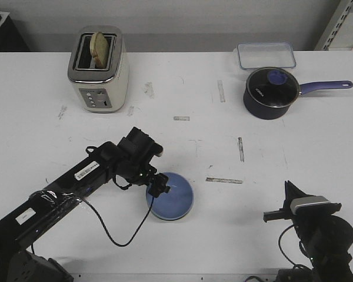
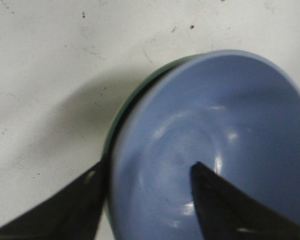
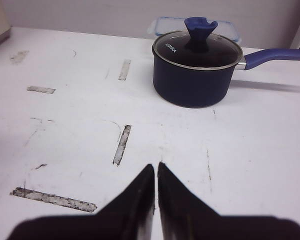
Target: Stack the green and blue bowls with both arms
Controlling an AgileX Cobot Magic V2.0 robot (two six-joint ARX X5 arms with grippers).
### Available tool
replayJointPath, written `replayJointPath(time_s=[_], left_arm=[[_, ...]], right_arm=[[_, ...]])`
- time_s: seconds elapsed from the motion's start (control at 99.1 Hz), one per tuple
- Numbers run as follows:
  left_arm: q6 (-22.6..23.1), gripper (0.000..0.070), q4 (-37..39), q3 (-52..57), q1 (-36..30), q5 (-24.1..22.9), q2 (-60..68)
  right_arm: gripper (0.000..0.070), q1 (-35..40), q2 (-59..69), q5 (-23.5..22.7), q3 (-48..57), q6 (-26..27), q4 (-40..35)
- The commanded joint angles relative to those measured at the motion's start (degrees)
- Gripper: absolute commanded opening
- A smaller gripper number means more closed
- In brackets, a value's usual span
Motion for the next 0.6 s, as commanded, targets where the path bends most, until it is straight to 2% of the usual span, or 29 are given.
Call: replayJointPath(time_s=[0.0,0.061,0.303,0.363,0.434,0.494,0.585], left_arm=[[0.7,0.0609,-1.0,1.8,-0.5,0.1,0.2],[0.7,0.0659,-1.9,3.0,-0.5,0.1,0.0],[1.5,0.0651,-4.3,10.6,-0.5,-0.5,-2.4],[3.1,0.0646,-4.2,12.2,-0.4,-2.3,-3.5],[5.1,0.0631,-3.9,13.2,-0.4,-6.6,-5.1],[6.4,0.0531,-3.9,13.3,-0.4,-12.1,-7.0],[6.8,0.0264,-4.1,13.3,0.4,-20.6,-9.9]], right_arm=[[0.0000,0.1,0.3,0.0,0.0,-0.2,0.5],[0.0000,0.1,0.3,0.0,0.0,-0.2,0.5],[0.0000,0.1,0.3,0.0,0.0,-0.2,0.5],[0.0000,0.1,0.3,0.0,0.0,-0.2,0.5],[0.0000,0.1,0.3,0.0,0.0,-0.2,0.5],[0.0000,0.1,0.3,0.0,0.0,-0.2,0.5],[0.0000,0.1,0.3,0.0,0.0,-0.2,0.5]])
